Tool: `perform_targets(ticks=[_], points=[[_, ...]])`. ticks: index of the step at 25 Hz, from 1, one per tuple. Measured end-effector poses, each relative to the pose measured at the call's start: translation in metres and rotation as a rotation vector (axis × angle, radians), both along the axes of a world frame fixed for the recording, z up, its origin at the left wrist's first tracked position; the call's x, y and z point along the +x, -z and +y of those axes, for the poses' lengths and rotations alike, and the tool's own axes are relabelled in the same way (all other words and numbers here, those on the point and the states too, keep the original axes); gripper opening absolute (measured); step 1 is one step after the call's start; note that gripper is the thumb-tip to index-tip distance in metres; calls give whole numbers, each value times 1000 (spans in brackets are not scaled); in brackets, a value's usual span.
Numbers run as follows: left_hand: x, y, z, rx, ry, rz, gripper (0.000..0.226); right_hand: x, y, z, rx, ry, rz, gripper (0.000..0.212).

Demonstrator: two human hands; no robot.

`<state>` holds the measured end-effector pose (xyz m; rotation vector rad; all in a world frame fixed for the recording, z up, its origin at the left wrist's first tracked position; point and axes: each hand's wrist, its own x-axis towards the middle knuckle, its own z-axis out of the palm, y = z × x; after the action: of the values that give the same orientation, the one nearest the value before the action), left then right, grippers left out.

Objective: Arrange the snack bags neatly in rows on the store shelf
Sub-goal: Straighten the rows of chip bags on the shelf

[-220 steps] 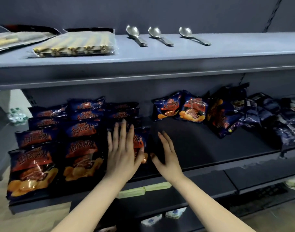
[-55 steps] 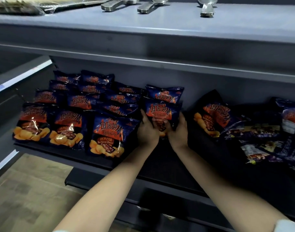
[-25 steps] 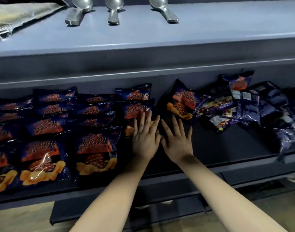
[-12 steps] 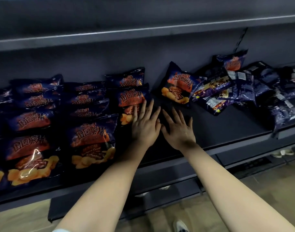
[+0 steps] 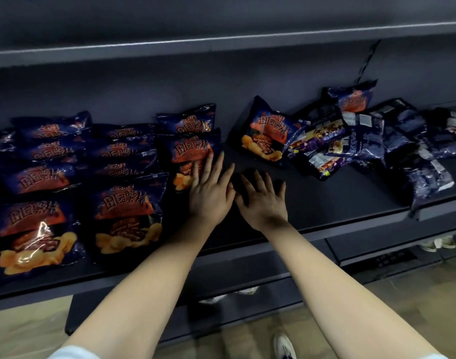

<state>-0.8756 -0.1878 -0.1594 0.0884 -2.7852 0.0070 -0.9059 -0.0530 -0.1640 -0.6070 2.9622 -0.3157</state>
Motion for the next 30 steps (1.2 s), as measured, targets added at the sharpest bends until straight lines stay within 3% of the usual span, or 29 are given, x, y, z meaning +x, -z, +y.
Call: perform_targets(ticks=[5, 8, 12, 16, 20, 25, 30], points=[[-3, -10, 9, -237, 94, -42, 58, -3, -8, 10, -67, -80, -53, 60], [-12, -23, 9, -293, 129, 2, 59, -16, -17, 31, -286, -47, -68, 54], [-36, -50, 26, -72, 63, 60, 56, -45, -36, 68, -595, 22, -24, 46], [-59, -71, 50, 294, 25, 80, 67, -63, -55, 89, -672, 24, 58, 47], [-72, -74, 62, 520, -47, 46, 74, -69, -56, 100, -713, -27, 42, 56], [-82, -69, 62, 859, -162, -11, 79, -71, -56, 102, -861, 35, -346, 73], [-89, -59, 59, 891, -221, -17, 71, -77, -54, 99, -975, 107, -488, 75]])
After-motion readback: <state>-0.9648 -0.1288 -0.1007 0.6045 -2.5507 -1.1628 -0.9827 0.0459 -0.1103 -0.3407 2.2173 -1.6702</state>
